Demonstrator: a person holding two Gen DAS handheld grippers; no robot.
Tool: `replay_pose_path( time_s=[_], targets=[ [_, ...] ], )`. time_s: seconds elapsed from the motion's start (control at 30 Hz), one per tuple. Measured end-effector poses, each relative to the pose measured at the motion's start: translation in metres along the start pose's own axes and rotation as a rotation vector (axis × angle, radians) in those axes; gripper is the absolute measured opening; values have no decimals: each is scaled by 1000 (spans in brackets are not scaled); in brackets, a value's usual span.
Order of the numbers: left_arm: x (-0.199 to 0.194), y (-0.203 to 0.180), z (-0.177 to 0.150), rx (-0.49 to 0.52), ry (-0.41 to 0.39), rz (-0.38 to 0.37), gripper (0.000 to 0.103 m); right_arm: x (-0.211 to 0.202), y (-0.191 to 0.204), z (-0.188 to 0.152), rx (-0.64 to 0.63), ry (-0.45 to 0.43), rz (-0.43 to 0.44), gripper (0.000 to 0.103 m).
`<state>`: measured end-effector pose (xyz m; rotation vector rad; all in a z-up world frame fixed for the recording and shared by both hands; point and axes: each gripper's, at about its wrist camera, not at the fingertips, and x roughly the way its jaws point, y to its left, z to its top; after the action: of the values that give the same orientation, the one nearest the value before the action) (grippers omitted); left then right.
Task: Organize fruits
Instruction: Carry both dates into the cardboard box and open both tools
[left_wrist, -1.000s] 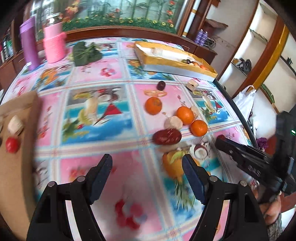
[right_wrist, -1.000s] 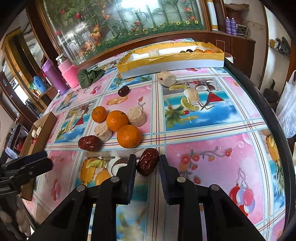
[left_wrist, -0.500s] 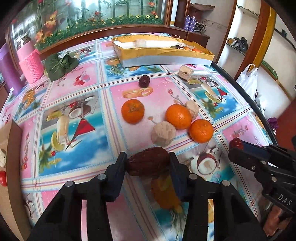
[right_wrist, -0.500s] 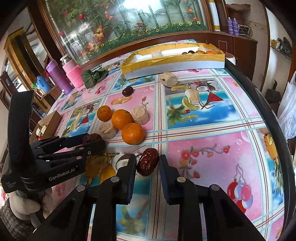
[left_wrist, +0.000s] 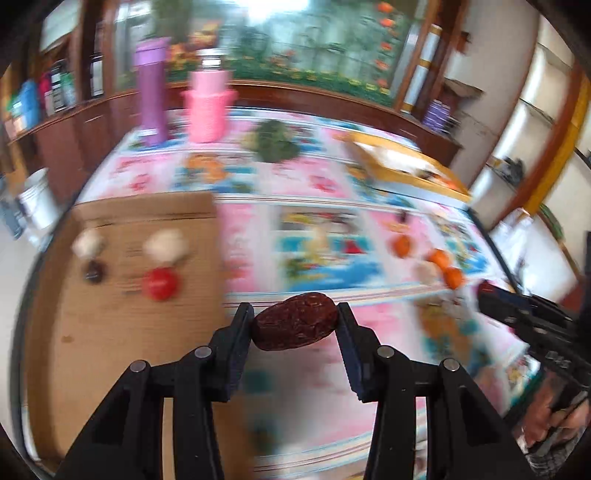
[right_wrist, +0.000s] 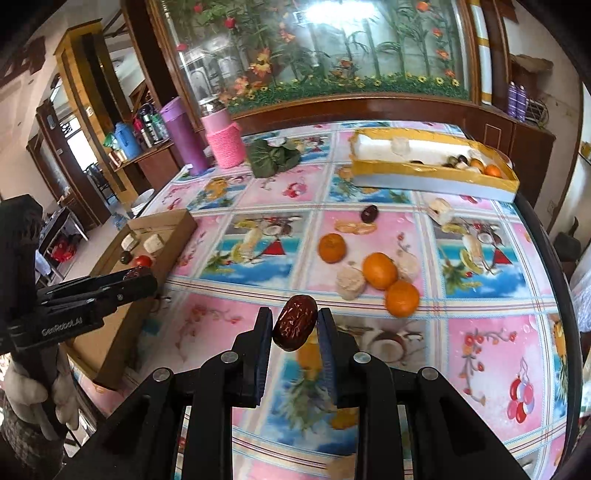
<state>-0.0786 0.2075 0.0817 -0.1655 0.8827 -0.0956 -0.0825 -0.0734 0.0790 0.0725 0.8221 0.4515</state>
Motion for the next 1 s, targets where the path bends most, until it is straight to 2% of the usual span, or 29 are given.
replay_pose_path(
  time_s=[0.13, 0.33, 0.5, 0.63, 0.77, 0.9, 0.93, 1.0],
  targets=[
    [-13, 81, -2, -127, 13, 136, 44, 11, 50, 12, -80, 5, 53, 27],
    [-10, 139, 4, -183, 46, 244, 44, 51, 134, 30, -193, 32, 142, 27],
    [18, 159, 13, -216, 128, 252, 44, 107, 197, 40, -279, 109, 172, 27],
    [33, 167, 11, -233, 172, 262, 44, 148, 225, 34, -331, 187, 161, 27],
    [36, 173, 11, -256, 179, 255, 44, 177, 239, 29, -358, 234, 143, 27],
    [34, 177, 11, -271, 176, 217, 47, 187, 243, 29, -374, 242, 127, 27],
    [30, 178, 10, -278, 168, 200, 49, 188, 244, 29, -379, 239, 125, 29],
    [23, 179, 11, -295, 149, 189, 52, 186, 245, 29, -376, 227, 126, 39]
  ],
)
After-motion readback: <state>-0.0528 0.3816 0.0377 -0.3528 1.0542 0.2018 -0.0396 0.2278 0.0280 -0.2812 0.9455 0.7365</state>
